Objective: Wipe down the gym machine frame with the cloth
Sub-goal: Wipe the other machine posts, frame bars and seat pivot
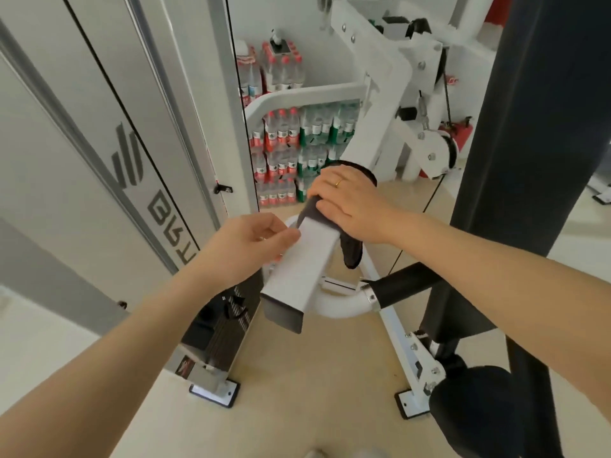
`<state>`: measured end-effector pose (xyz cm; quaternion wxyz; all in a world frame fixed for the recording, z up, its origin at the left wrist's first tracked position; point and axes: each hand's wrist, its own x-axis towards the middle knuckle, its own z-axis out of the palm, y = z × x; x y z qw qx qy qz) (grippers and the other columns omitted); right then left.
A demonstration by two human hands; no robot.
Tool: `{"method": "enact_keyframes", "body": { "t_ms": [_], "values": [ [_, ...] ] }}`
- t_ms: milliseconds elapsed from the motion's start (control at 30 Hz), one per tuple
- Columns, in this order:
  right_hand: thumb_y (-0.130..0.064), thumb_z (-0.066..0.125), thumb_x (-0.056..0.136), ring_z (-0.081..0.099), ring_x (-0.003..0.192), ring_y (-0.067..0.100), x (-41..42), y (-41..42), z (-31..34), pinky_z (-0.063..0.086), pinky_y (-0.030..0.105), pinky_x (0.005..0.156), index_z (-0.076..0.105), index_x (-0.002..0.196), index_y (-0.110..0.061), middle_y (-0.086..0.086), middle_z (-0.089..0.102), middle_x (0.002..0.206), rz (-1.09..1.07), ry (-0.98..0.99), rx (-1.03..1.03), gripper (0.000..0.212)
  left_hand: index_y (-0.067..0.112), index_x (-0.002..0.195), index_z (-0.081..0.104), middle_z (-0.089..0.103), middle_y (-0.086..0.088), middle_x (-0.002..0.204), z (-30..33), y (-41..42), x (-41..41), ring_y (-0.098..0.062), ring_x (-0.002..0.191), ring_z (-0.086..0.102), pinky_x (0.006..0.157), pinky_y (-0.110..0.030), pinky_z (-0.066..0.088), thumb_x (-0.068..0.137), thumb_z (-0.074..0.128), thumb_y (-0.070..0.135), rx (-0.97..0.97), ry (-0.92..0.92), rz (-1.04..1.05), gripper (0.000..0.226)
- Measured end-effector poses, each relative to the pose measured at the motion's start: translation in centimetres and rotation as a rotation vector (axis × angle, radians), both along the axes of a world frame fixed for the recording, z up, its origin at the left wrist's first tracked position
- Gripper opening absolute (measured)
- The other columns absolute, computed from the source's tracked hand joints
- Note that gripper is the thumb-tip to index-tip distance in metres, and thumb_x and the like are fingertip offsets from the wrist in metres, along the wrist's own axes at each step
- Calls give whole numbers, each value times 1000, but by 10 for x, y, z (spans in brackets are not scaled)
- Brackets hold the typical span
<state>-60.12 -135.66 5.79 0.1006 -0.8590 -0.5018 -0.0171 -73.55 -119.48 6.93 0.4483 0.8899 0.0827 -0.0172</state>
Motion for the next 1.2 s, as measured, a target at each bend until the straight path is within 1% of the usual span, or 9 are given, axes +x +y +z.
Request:
{"method": "enact_keyframes", "body": {
  "t_ms": [100,167,233,400,567,700,867,1033,1200],
  "values": [
    [-39,28,82,24,134,22,-35,-7,-2,2,29,112,45,135,-10,7,43,139,187,42,-18,62,17,83,61,67,6,81,0,-12,-10,-5,74,63,69,-26,53,72,63,56,310,-61,30,41],
    [-30,41,73,11,136,13,-41,-12,2,-13,15,107,30,144,-13,4,29,148,263,54,-79,73,17,82,58,66,2,79,3,-16,-18,-11,73,62,70,-34,53,65,62,63,397,-79,57,49],
    [-21,53,72,5,138,11,-31,-14,8,-19,11,104,24,147,-17,1,22,152,297,20,-148,80,18,89,57,65,2,83,6,-21,-24,-13,74,61,71,-37,53,61,59,68,443,-49,58,57],
    [-14,68,79,7,144,22,13,-19,14,4,34,117,20,147,-24,1,18,154,103,-100,-254,85,21,102,50,63,4,95,9,-35,-32,-16,79,59,69,-34,53,68,60,67,546,43,102,57],
    [-28,68,83,10,143,24,-20,-16,16,10,37,115,19,148,-27,0,18,154,91,-140,-276,82,18,93,42,44,5,69,13,-54,-36,-14,61,44,48,-25,35,77,57,61,704,41,135,49],
    [-27,67,83,9,142,22,-53,-18,7,3,30,113,17,149,-26,0,16,154,171,-171,-220,82,11,110,45,48,-2,83,2,-63,-40,-21,73,49,58,-29,37,77,56,62,764,-3,193,61],
    [-26,72,79,6,144,24,-35,-18,2,5,40,116,20,147,-28,-2,15,155,78,-108,-183,86,10,115,45,52,-5,89,1,-67,-43,-25,79,53,61,-32,40,81,54,57,700,16,254,58],
    [-23,71,80,3,144,25,9,-26,7,4,42,117,17,147,-28,0,9,157,-49,-106,-184,86,9,107,43,42,0,69,10,-82,-39,-22,72,46,76,-35,37,87,47,55,912,131,271,51],
    [-37,68,82,2,144,27,24,-30,5,3,43,116,8,149,-25,3,6,158,79,-173,-238,91,11,124,44,51,-10,120,15,-106,-12,-30,114,47,96,-43,36,79,58,59,979,195,388,68]
  ]
}}
